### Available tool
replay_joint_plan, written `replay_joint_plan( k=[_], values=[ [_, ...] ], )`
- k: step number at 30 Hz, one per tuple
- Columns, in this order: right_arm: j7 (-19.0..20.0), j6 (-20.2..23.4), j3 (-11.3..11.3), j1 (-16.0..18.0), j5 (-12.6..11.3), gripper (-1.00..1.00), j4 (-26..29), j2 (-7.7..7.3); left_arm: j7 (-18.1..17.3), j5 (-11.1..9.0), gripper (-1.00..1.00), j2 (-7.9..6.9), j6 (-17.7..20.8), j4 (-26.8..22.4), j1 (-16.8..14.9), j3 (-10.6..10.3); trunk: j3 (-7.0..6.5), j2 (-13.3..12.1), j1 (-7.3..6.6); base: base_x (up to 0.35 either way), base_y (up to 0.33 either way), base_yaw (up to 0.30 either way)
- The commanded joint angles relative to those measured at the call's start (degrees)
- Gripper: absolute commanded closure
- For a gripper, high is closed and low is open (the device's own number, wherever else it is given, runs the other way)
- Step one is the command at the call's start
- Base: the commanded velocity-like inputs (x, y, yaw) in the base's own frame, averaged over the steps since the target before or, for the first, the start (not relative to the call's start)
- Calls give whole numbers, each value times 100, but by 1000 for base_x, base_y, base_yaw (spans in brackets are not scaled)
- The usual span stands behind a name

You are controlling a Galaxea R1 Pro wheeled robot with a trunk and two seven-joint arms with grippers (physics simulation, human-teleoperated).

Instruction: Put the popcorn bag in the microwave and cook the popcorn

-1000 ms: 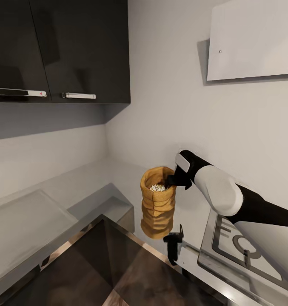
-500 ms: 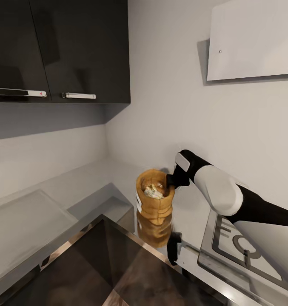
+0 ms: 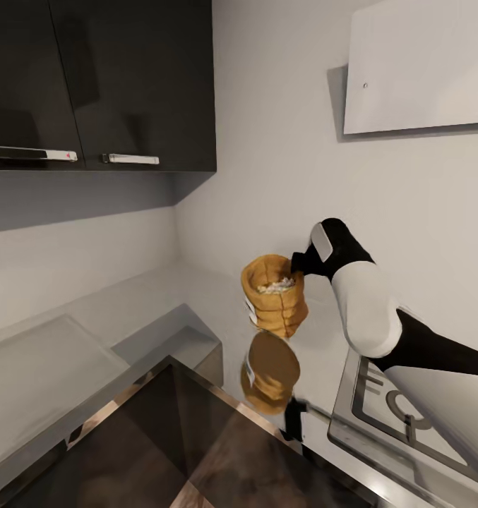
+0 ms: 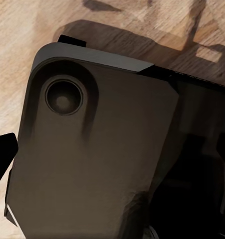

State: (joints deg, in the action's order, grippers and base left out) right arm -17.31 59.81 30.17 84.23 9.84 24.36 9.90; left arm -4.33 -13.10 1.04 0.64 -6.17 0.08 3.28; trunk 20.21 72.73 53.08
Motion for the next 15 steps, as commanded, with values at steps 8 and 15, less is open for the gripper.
replay_joint_plan(
  k=[8, 15],
  values=[
    [154, 19, 67, 6, 42, 100, 142, -16, -24, -26, -100, 1, 7, 2, 1, 32, 6, 4, 0, 0, 0, 0],
    [224, 19, 53, 6, -298, 100, 208, -83, -24, -26, -100, 1, 7, 10, 1, 32, 6, 4, 0, 0, 0, 0]
  ],
)
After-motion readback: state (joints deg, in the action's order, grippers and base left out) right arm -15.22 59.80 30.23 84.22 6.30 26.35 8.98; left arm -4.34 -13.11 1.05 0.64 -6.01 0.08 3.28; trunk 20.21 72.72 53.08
